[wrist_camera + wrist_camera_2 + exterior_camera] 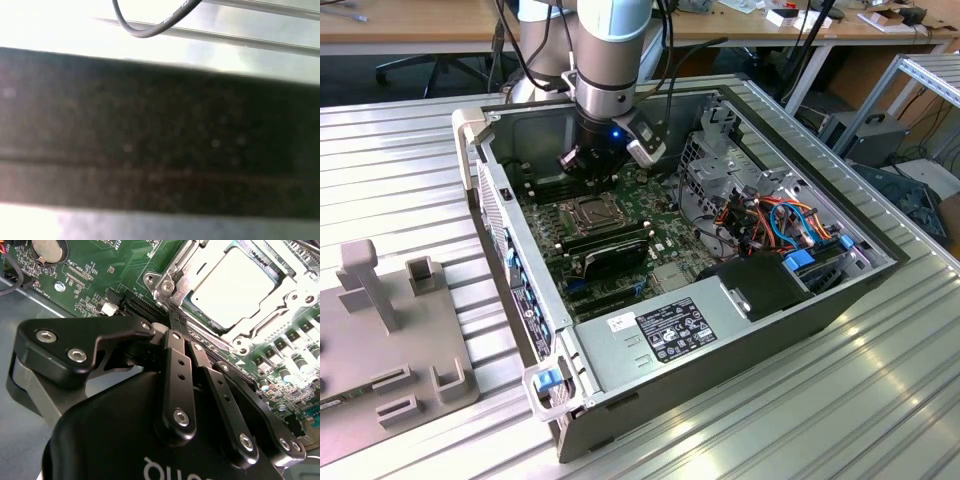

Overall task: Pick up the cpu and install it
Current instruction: 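Install the first cpu locking lever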

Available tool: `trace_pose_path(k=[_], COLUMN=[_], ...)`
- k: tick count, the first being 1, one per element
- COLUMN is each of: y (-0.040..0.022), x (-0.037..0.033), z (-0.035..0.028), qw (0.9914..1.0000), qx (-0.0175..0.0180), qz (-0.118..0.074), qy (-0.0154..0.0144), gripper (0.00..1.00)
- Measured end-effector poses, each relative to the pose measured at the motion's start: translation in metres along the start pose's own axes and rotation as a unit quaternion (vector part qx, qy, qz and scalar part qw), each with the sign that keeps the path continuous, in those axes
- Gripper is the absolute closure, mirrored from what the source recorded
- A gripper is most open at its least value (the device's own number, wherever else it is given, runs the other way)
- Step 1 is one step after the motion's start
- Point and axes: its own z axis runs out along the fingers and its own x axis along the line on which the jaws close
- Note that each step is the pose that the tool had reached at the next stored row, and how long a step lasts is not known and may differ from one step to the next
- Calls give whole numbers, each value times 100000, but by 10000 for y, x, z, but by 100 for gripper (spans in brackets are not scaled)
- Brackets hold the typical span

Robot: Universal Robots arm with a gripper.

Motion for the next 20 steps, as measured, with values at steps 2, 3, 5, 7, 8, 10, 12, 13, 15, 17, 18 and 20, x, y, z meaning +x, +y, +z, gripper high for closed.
trace_pose_path(k=[2, 3, 5, 7, 8, 10, 12, 13, 15, 17, 18, 20], y=[0, 1, 1, 2, 3, 3, 2, 2, 4, 5, 6, 7], x=[-1, -1, -2, -3, -4, -4, -4, -4, -6, -8, -9, -11], z=[-7, -13, -24, -36, -36, -37, -38, -42, -62, -85, -101, -118], qw=[100000, 100000, 100000, 100000, 100000, 100000, 100000, 100000, 100000, 100000, 100000, 100000], qx=[-6, 5, 5, 3, -3, -10, 1, 15, 50, 149, 200, 279], qz=[-3, -2, -2, -3, -3, -4, -3, -3, -12, -22, -18, -27], qy=[3, 0, 1, 4, -3, -6, 1, 15, 17, 20, 23, 25], gripper=[89, 89, 89, 89, 89, 89, 89, 89, 89, 89, 89, 89])
